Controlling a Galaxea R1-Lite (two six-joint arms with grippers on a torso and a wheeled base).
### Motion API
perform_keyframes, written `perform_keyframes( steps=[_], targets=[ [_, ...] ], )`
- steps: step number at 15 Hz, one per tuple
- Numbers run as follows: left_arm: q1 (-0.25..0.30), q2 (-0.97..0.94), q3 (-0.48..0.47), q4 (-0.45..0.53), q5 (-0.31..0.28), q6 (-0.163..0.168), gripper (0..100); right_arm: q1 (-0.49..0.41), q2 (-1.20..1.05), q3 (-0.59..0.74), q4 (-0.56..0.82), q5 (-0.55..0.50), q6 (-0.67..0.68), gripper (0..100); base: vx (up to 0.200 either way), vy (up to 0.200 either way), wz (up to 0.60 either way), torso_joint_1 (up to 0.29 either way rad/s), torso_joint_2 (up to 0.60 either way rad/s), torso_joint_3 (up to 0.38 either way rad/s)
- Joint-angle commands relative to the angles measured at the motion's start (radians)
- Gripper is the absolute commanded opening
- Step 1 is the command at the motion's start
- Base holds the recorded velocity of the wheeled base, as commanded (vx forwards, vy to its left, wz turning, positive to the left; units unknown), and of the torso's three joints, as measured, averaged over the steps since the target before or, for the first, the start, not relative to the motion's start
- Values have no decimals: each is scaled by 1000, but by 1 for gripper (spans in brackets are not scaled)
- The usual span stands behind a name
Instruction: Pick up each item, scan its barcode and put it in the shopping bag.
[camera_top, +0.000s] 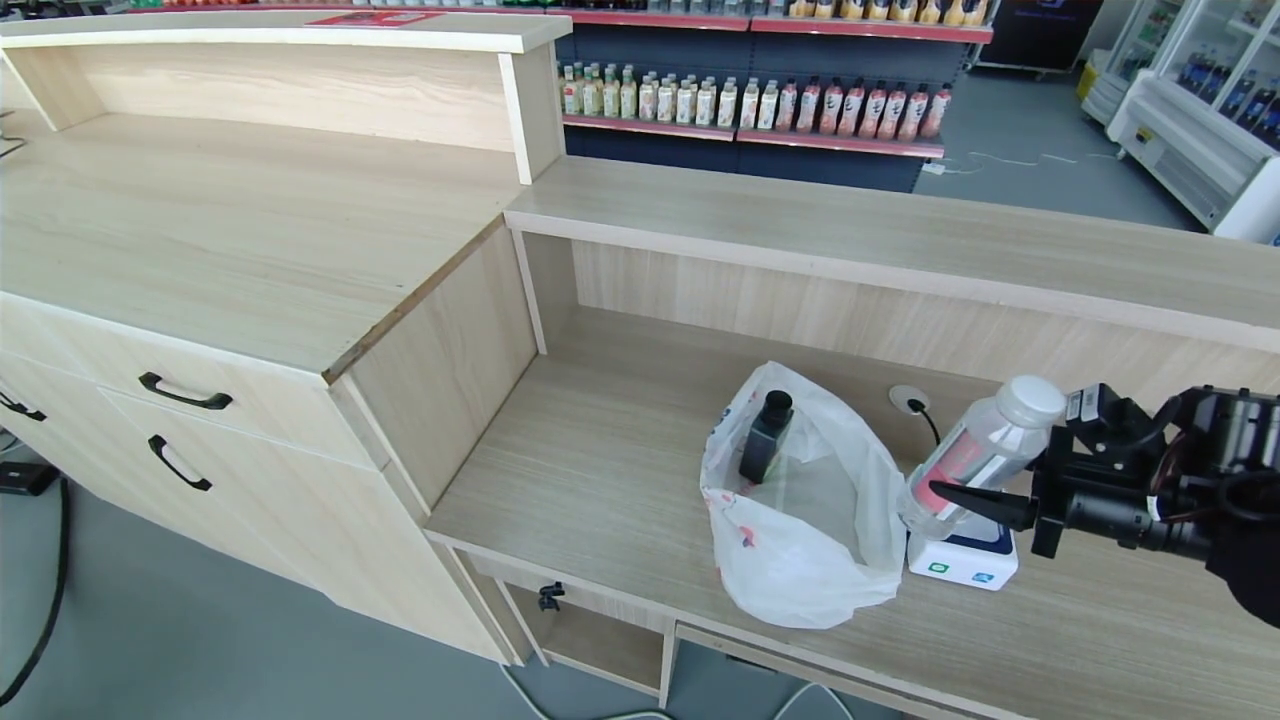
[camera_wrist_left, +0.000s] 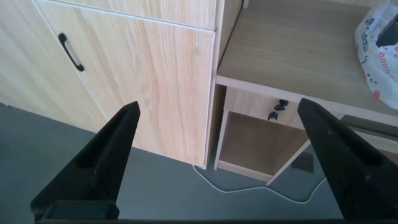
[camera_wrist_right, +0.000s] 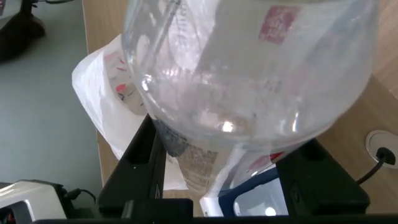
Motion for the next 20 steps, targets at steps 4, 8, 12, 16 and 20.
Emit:
perform_keyframes(
  steps=[4, 8, 12, 16, 20],
  targets=[
    [0, 0, 0, 0, 0, 0, 100, 33, 111, -6, -50, 2, -14, 0, 0, 0, 0, 0, 0, 0],
    [0, 0, 0, 0, 0, 0, 100, 72, 189, -14, -154, 2, -14, 0, 0, 0, 0, 0, 0, 0],
    [0, 0, 0, 0, 0, 1, 100, 94, 237, -18, -214, 2, -14, 0, 0, 0, 0, 0, 0, 0],
    [0, 0, 0, 0, 0, 0, 100, 94, 284, -37, -259, 0, -14, 0, 0, 0, 0, 0, 0, 0],
    [0, 0, 0, 0, 0, 0, 100, 108, 325, -51, -320, 0, -6, 0, 0, 0, 0, 0, 0, 0]
  ],
)
